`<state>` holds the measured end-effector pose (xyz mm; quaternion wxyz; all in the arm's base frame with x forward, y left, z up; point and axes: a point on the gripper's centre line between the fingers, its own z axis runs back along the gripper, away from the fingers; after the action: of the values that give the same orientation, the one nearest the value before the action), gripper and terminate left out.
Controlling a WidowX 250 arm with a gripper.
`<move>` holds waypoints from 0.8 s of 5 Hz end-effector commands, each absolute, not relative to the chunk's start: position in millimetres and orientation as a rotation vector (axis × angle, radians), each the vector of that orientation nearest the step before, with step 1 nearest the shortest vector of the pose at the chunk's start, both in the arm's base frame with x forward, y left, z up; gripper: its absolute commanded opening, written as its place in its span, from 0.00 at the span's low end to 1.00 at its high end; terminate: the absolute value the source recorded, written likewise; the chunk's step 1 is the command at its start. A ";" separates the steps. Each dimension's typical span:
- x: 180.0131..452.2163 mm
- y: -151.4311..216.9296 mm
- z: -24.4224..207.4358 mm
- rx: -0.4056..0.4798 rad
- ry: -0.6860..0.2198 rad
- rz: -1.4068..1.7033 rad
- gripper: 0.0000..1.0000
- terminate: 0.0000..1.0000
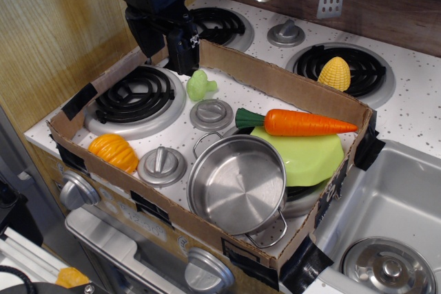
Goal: Take carrot off plate
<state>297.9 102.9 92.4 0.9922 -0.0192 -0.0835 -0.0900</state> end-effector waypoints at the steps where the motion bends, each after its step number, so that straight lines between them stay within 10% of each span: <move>1: 297.9 102.9 92.4 -0.038 -0.167 -0.181 1.00 0.00; 4: 298.3 55.0 104.0 -0.029 -0.189 -0.724 1.00 0.00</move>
<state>298.4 49.4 89.1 0.9294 -0.0306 -0.0744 -0.3602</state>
